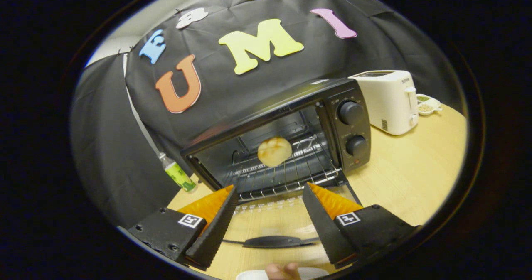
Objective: Open the toaster oven, put the food inside, and close the toaster oven door.
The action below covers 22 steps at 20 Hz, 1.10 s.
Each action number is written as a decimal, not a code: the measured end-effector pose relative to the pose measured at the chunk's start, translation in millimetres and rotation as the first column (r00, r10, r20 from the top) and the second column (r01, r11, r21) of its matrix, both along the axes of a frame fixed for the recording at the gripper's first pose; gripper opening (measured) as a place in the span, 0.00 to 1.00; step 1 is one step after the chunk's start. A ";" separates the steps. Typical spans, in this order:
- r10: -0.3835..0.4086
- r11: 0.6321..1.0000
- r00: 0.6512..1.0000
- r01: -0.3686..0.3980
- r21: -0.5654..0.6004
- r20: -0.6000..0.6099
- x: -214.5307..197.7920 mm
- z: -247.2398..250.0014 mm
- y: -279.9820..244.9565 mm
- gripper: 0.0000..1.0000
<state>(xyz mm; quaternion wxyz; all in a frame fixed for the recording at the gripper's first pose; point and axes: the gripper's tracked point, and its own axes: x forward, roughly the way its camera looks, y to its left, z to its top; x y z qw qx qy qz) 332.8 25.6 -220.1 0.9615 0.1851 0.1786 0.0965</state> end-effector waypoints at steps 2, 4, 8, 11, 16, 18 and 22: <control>0.001 0.999 0.997 -0.005 -0.046 -0.073 -20.3 -14.6 4.3 1.00; 0.003 0.995 0.993 -0.014 -0.094 -0.115 -38.1 -26.7 9.2 1.00; 0.015 0.983 0.987 -0.044 -0.178 -0.161 -56.9 -49.0 22.1 1.00; 0.003 0.979 0.978 -0.046 -0.197 -0.210 -62.8 -64.9 25.8 1.00; -0.039 0.968 0.965 -0.027 -0.249 -0.260 -60.6 -82.9 22.0 1.00; -0.057 0.960 0.968 -0.014 -0.278 -0.244 -57.5 -79.3 23.3 1.00; -0.087 0.952 0.961 0.002 -0.307 -0.262 -54.8 -79.1 24.9 1.00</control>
